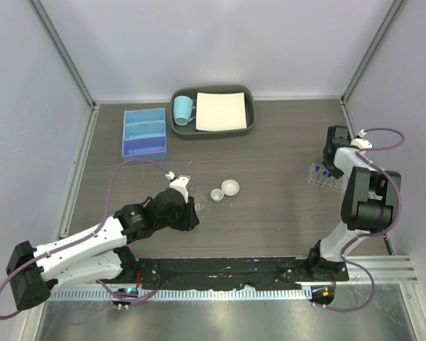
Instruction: Organize the chemistry lab equipment
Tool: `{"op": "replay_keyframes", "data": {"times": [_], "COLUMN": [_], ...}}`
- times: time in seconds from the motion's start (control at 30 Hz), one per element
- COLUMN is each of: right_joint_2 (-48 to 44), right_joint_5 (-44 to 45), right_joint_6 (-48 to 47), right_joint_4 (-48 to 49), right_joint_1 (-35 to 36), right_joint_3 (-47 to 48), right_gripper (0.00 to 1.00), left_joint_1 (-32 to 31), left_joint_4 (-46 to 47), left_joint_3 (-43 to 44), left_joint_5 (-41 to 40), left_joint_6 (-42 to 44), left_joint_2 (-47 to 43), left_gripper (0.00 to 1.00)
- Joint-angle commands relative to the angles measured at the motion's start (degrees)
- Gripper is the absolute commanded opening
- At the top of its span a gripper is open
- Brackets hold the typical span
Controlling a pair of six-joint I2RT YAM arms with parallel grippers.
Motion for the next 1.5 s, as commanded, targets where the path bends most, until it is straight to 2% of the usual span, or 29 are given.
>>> {"op": "replay_keyframes", "data": {"times": [0.0,0.43,0.63,0.77,1.0,1.13,1.2,1.47], "right_joint_2": [0.4,-12.4,-14.6,-16.5,-21.5,-20.3,-19.5,-16.2], "right_joint_5": [1.1,7.1,11.6,10.6,7.3,4.8,-0.2,-6.7], "right_joint_6": [0.4,-2.7,-4.0,-3.9,-10.1,-13.6,-14.0,-15.5], "right_joint_4": [-4.8,-10.9,-12.4,-11.6,-8.2,-7.7,-7.1,-3.2], "right_joint_1": [-0.6,1.9,4.4,8.2,26.2,31.7,32.9,42.1], "right_joint_3": [1.7,7.7,13.3,15.0,18.1,19.0,19.0,17.6], "right_gripper": [0.4,0.44,0.46,0.46,0.47,0.47,0.48,0.49], "left_joint_1": [-0.4,-0.5,-0.4,0.4,4.0,8.6,11.2,27.5], "left_joint_4": [2.4,0.1,-2.4,-5.6,-8.7,-11.3,-12.8,-18.8], "left_joint_3": [-0.4,2.6,5.7,10.2,23.0,31.1,36.0,51.7], "left_joint_5": [0.8,-1.5,-4.6,-9.3,-10.7,-10.0,-8.8,-3.7], "left_joint_6": [-0.1,0.0,0.0,1.6,4.2,6.3,7.5,9.7], "left_joint_2": [-0.8,-0.3,1.8,5.4,15.8,22.7,24.6,34.9], "left_gripper": [0.34,0.35,0.38,0.38,0.38,0.38,0.39,0.43]}}
